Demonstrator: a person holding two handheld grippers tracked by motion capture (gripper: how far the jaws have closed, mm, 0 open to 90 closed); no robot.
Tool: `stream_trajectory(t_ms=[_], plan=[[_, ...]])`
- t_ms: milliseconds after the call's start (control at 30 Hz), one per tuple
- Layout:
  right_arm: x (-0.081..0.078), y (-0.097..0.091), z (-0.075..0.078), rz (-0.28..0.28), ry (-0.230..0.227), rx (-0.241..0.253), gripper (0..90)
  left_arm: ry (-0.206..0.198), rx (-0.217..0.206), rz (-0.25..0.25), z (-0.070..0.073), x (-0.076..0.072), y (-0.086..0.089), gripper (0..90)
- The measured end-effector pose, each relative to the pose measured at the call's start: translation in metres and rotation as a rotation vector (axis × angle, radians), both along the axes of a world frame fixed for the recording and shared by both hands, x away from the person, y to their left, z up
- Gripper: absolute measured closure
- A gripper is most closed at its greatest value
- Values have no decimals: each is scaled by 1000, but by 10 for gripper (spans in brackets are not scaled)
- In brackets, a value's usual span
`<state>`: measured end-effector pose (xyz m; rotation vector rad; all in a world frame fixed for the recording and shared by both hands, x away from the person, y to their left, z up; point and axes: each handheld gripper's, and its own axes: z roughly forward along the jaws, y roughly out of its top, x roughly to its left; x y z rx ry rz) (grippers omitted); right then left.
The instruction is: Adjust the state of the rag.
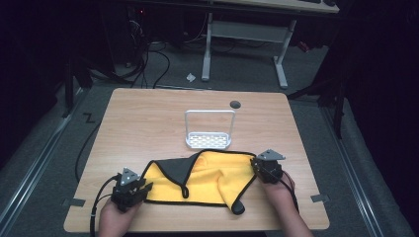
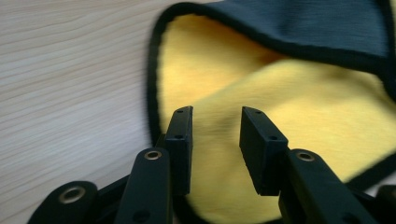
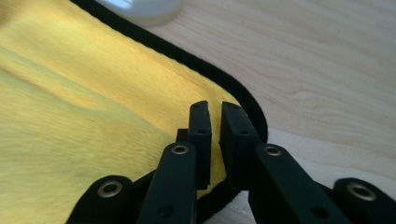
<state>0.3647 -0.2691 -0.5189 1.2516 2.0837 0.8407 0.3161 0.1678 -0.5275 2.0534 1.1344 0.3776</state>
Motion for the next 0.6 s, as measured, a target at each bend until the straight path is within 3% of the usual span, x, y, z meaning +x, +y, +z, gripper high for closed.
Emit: stream_trajectory(t_ms=[100, 167, 300, 400, 433, 600], plan=[[-17, 10, 13, 49, -40, 19, 835, 13, -16, -65, 0, -5, -19, 650], [-30, 18, 15, 102, -38, 24, 841, 16, -21, -106, -1, -6, -30, 650], [-46, 33, 3, 190, 69, 3, 879, -7, 21, -133, -3, -5, -39, 656], [-44, 35, -7, 184, 112, -23, 895, -4, 13, -136, -4, -4, -35, 684], [-42, 32, -7, 177, 115, -3, 897, -4, 9, -136, -4, -4, -34, 688], [-30, 19, -8, 111, 108, -1, 900, -8, 3, -128, -5, -9, -28, 688]])
